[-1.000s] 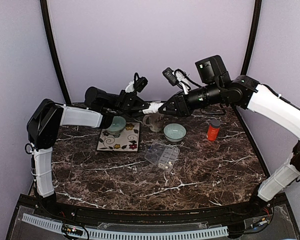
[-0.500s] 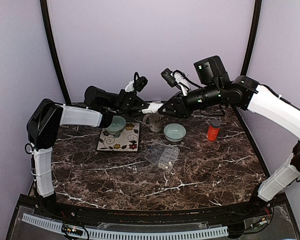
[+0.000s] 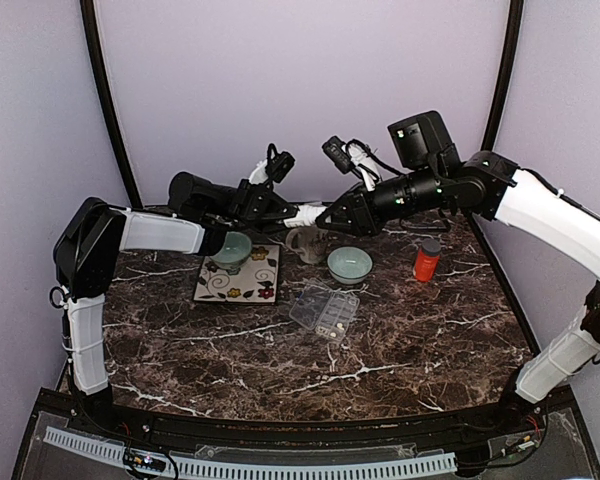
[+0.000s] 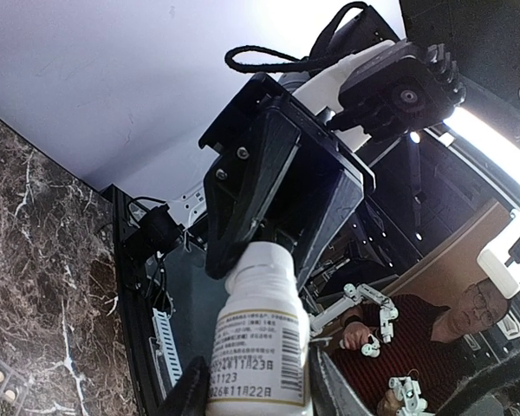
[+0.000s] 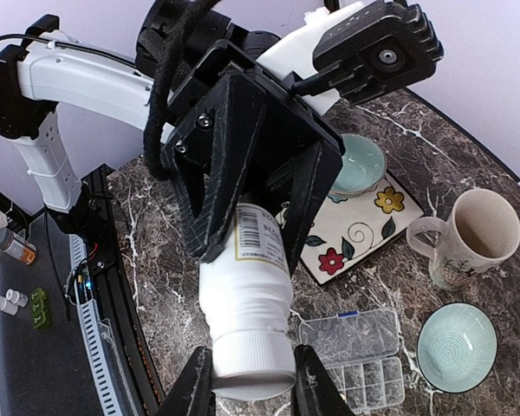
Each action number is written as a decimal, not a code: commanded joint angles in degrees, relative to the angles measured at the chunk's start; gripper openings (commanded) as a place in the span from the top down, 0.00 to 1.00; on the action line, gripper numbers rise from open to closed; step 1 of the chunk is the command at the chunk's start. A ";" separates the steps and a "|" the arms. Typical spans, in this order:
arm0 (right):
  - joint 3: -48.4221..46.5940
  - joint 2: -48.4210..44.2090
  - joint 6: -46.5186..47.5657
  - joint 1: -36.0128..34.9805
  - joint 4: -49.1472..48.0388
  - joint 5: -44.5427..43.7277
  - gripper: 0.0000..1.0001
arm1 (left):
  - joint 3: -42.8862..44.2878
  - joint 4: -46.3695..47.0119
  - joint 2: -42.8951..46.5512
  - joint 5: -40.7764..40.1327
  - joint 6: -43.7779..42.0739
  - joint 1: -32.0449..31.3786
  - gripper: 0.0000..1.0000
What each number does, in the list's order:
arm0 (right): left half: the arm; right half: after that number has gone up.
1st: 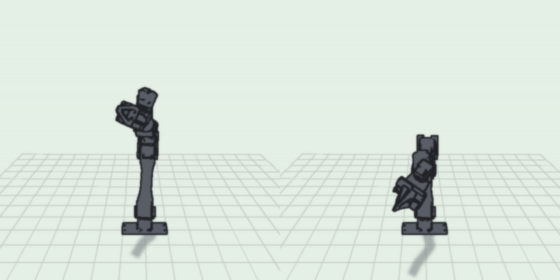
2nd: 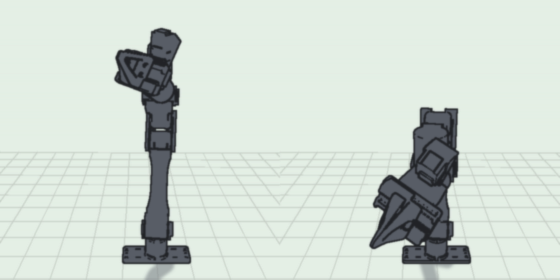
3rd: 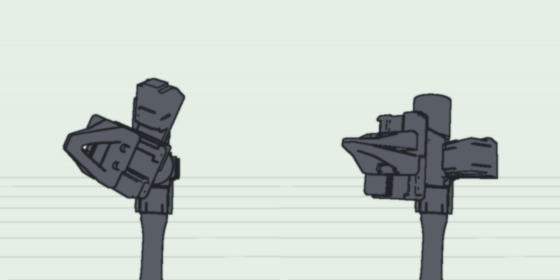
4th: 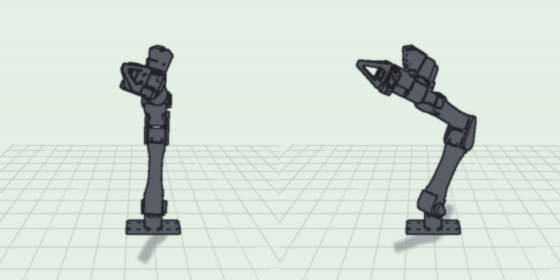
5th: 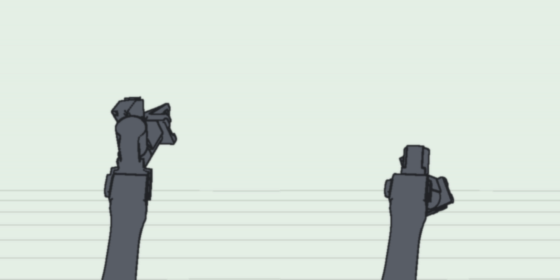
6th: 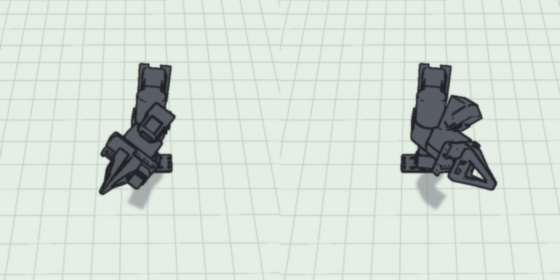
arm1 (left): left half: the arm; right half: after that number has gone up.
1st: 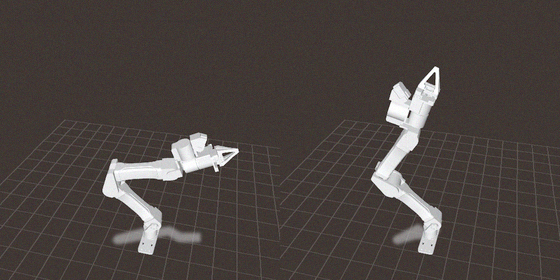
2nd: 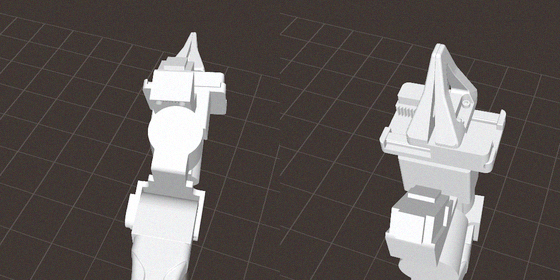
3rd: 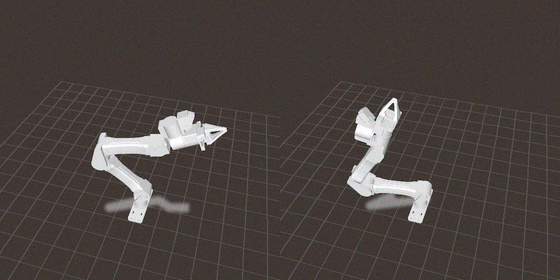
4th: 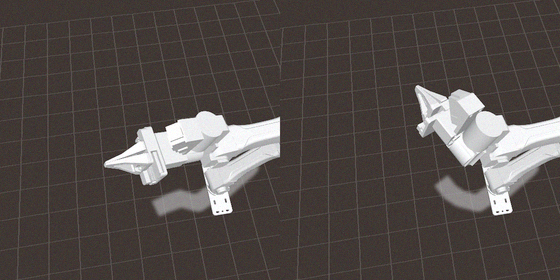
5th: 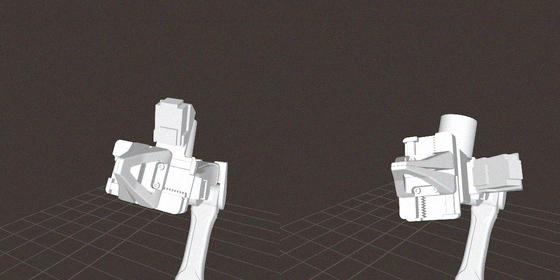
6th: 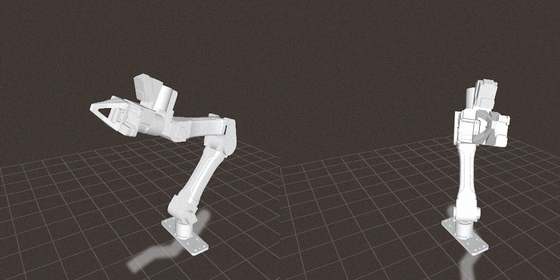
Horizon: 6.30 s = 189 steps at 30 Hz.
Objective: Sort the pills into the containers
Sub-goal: Close the lid of the pill bottle on the pill bottle, then screw the lid of the pill bottle onto the pill bottle.
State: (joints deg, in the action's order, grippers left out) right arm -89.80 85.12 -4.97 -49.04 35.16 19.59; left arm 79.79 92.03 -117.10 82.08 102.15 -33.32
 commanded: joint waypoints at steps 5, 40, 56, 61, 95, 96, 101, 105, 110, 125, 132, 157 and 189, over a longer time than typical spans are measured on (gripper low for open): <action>-1.41 0.22 -0.54 -0.97 -3.95 1.75 0.95 | 1.78 2.31 1.45 -0.66 -3.54 -1.63 1.00; -2.20 4.25 2.87 -3.52 1.47 -1.58 0.94 | 6.68 -0.79 1.35 -1.91 -5.30 -1.57 1.00; -0.60 4.88 3.86 -3.93 -2.56 -5.60 0.95 | 7.43 4.34 0.44 -2.65 0.05 -3.40 1.00; 0.84 4.58 4.84 -4.93 -4.03 -8.31 0.95 | 8.11 5.48 0.14 -3.07 1.39 -3.59 1.00; -0.20 5.74 2.55 -5.85 -7.70 -4.64 0.97 | 12.23 7.55 -1.12 -3.70 3.62 -4.98 1.00; -0.20 5.76 1.94 -5.67 -8.08 -4.10 0.97 | 12.31 7.55 -1.11 -3.95 3.39 -4.93 1.00; -0.29 5.74 -1.39 -5.35 -9.46 -3.01 0.97 | 12.17 6.59 -0.73 -5.89 1.15 -4.98 1.00; -0.16 5.73 -3.73 -4.98 -10.90 -2.71 0.97 | 11.80 6.06 -0.28 -7.37 -0.58 -4.94 1.00; -1.04 7.28 -6.22 -4.56 -11.25 -1.60 0.97 | 10.60 4.91 0.87 -8.13 -2.85 -5.02 1.00; -7.83 11.29 -20.52 0.07 -7.43 11.37 0.99 | 3.84 -22.71 10.13 -7.65 -32.83 -5.46 1.00; -6.69 11.80 -27.54 2.23 -9.29 16.48 1.00 | 2.07 -29.98 12.83 -9.06 -41.06 -5.57 1.00; -0.95 12.02 -43.25 6.67 -17.14 22.48 1.00 | -3.84 -49.73 20.78 -20.95 -65.32 -6.74 1.00; 6.16 10.81 -56.64 8.17 -26.21 27.31 1.00 | -13.03 -70.70 33.74 -49.55 -98.73 -13.60 1.00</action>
State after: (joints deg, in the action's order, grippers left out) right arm -84.93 93.14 -60.31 -37.98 12.12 46.50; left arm 66.76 16.43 -85.32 30.59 7.64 -42.24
